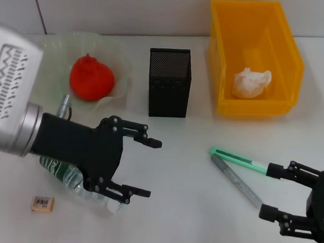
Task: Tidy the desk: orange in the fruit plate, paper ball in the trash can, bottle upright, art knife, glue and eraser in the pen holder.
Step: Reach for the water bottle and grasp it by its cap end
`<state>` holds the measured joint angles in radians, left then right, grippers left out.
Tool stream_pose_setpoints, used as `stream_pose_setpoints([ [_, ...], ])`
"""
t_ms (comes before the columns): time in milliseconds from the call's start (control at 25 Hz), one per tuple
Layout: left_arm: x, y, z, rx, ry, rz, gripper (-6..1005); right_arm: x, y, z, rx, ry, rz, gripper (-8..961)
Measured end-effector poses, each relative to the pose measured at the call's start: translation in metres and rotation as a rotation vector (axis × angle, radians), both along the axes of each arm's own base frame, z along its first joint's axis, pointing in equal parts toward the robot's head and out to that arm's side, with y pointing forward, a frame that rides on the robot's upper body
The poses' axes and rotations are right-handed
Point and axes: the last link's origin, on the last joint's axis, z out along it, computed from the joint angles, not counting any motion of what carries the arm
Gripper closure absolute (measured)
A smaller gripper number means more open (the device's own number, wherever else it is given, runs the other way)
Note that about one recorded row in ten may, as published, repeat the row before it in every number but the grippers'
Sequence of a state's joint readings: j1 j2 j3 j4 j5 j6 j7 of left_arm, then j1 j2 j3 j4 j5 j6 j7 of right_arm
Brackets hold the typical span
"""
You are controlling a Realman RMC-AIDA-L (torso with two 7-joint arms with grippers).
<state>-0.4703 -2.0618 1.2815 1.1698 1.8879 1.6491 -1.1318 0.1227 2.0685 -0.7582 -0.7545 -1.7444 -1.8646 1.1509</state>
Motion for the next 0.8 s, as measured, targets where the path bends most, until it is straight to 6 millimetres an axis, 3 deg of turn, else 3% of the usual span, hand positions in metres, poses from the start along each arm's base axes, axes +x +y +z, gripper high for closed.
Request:
stream_pose_setpoints([
  [80,0.022,0.007,0.0,-0.018,0.099,-0.044,293,0.002,-0.002,0.002,0.011,-0.001,-0.006,120],
  [240,0.041,0.008,-0.005,-0.039,0.155,-0.064,294,0.008,-0.004,0.01,0.033,0.0,-0.03,120],
  [600,0.076,0.009,-0.021,-0.053,0.269,-0.077,296,0.022,-0.019,0.015,-0.016,-0.024,-0.067,120],
  [800,0.085,0.003,-0.035,-0.047,0.341,-0.095,298,0.023,-0.021,0.014,-0.033,-0.027,-0.049,119],
])
